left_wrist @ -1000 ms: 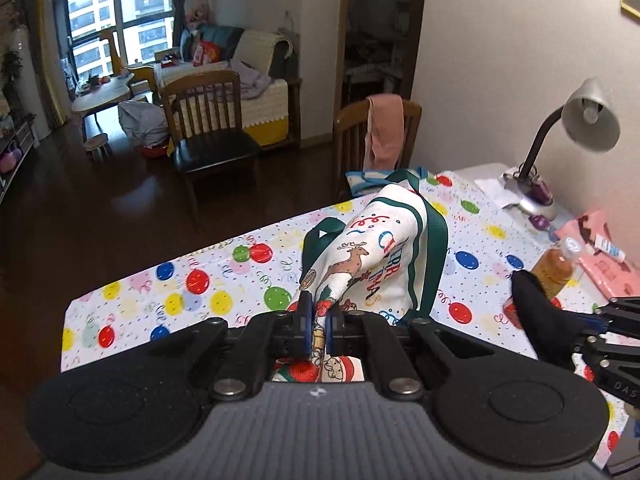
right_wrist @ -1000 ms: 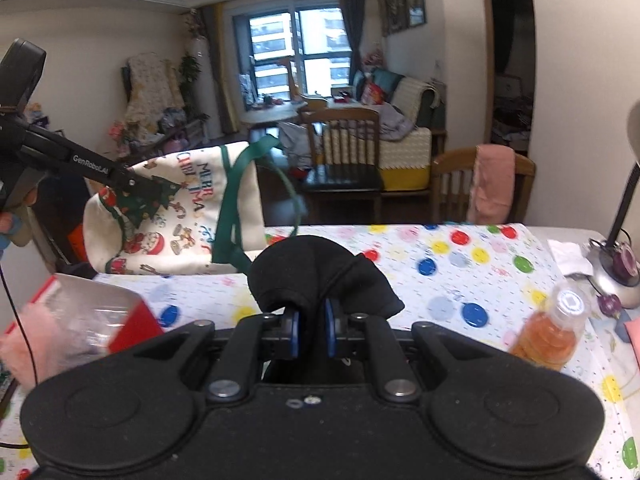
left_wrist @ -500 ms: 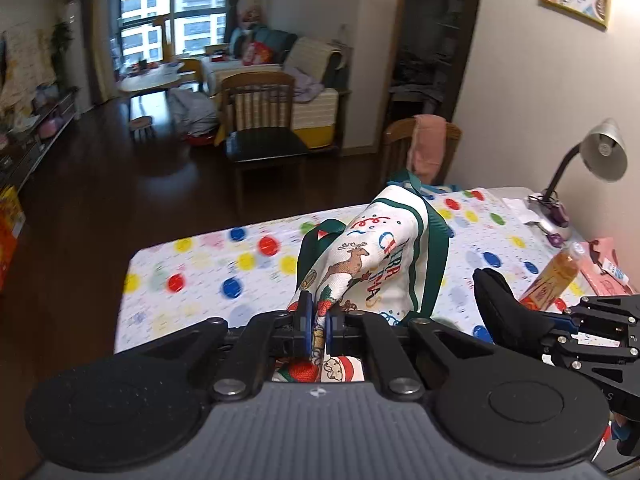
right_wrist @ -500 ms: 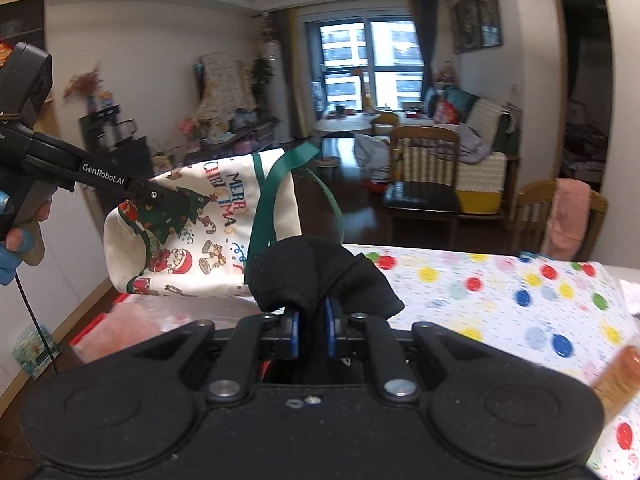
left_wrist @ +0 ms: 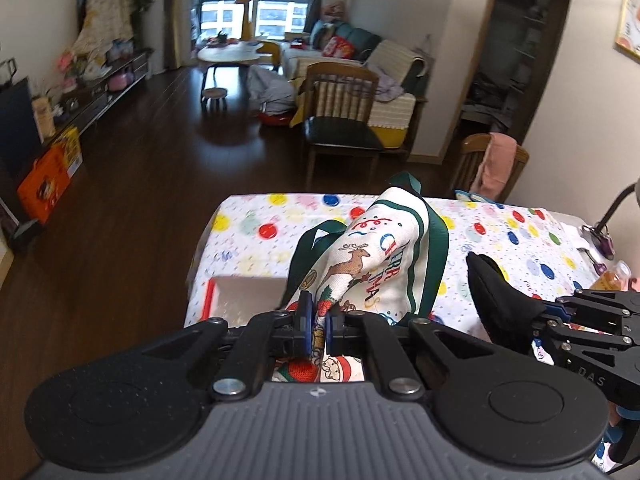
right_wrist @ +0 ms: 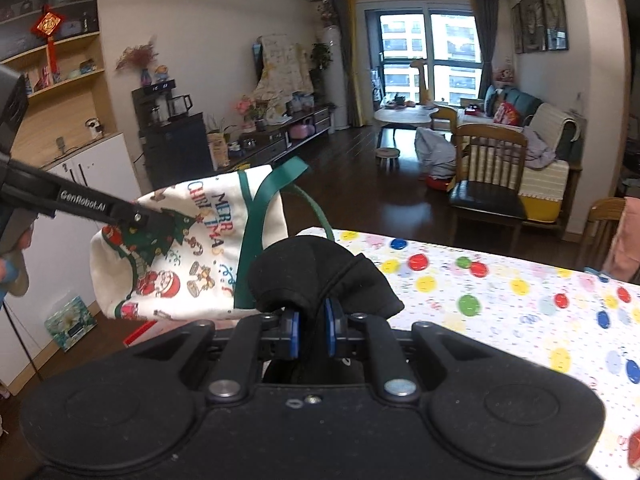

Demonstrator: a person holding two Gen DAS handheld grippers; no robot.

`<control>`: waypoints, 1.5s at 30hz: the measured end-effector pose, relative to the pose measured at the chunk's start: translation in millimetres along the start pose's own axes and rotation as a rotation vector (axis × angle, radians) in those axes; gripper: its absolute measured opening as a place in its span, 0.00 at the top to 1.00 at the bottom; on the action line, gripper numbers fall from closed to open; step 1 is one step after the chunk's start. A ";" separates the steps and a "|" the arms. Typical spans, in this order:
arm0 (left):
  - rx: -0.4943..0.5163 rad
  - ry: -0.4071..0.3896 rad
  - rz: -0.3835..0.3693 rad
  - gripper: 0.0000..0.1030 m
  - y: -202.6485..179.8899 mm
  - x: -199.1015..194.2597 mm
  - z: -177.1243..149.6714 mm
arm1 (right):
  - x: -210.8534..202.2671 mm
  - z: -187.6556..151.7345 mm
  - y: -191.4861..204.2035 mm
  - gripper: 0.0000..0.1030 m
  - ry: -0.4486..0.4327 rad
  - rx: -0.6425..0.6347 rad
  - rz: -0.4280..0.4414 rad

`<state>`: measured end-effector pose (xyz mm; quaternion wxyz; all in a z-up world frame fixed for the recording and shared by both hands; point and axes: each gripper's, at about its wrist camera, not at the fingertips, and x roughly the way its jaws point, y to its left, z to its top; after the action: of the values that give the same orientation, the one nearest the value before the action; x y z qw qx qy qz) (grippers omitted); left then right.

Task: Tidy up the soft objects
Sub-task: 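Carry the tote and mask over the shoebox and lower them inside with both tools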

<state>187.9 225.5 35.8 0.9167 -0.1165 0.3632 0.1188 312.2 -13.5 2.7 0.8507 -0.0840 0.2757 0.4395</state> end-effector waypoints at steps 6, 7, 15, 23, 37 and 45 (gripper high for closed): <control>-0.051 0.020 0.030 0.94 23.8 8.2 -21.4 | 27.2 0.5 21.1 0.89 0.039 -0.008 0.009; -0.061 0.022 0.033 0.94 27.5 9.7 -24.5 | 31.3 0.5 23.7 0.89 0.046 -0.006 0.007; -0.104 0.045 0.049 0.94 42.1 30.8 -48.8 | 65.9 -14.1 37.0 0.89 0.101 0.002 -0.018; -0.117 0.037 0.068 0.94 43.7 58.5 -56.0 | 87.7 -26.8 42.3 0.88 0.148 0.000 -0.043; -0.084 0.100 0.096 0.94 47.9 88.6 -69.7 | 111.4 -41.2 49.7 0.87 0.225 0.021 -0.049; -0.081 0.117 0.092 0.91 51.9 87.3 -75.7 | 112.8 -47.8 56.0 0.78 0.249 0.005 -0.053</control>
<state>185.7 263.4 -85.1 0.8820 -0.1435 0.4161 0.1683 300.9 80.7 -92.8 0.8215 -0.1431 0.3778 0.4023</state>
